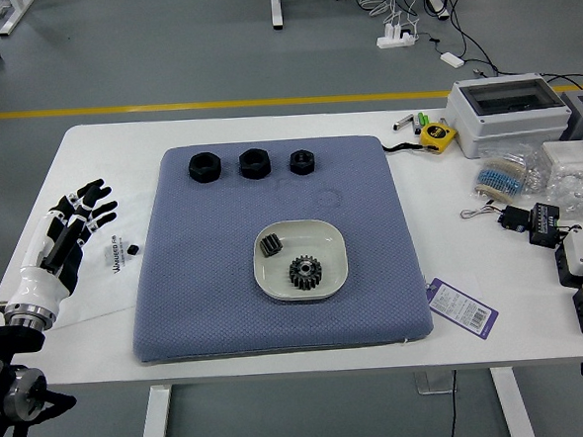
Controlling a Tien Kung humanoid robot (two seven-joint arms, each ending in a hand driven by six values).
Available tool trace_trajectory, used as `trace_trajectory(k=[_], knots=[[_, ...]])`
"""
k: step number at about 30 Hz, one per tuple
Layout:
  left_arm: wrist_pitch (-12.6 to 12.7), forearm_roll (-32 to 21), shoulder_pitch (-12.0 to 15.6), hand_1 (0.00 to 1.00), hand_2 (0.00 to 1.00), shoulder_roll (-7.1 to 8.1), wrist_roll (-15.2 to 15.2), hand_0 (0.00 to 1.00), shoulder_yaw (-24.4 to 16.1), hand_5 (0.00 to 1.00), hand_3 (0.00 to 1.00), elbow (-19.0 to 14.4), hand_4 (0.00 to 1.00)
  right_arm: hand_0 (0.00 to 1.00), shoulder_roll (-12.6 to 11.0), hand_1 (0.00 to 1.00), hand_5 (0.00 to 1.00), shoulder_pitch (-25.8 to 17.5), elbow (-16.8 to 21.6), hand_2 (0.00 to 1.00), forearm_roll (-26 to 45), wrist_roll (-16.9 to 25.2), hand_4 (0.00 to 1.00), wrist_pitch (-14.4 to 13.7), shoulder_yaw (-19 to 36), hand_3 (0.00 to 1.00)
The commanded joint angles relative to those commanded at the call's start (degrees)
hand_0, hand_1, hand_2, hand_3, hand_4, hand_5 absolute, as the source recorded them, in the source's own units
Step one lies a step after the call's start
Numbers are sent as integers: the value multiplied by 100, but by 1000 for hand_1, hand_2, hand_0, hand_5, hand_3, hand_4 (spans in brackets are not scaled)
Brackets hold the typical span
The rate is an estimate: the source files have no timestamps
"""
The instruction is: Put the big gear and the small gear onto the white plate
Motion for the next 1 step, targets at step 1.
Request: trace_trajectory(k=[1], knots=[[5,2,-12,739,803,-8,-8,756,5,675,781,-2,934,648,1,654,677,-2,-1,731,5,2,840,1,-4,577]])
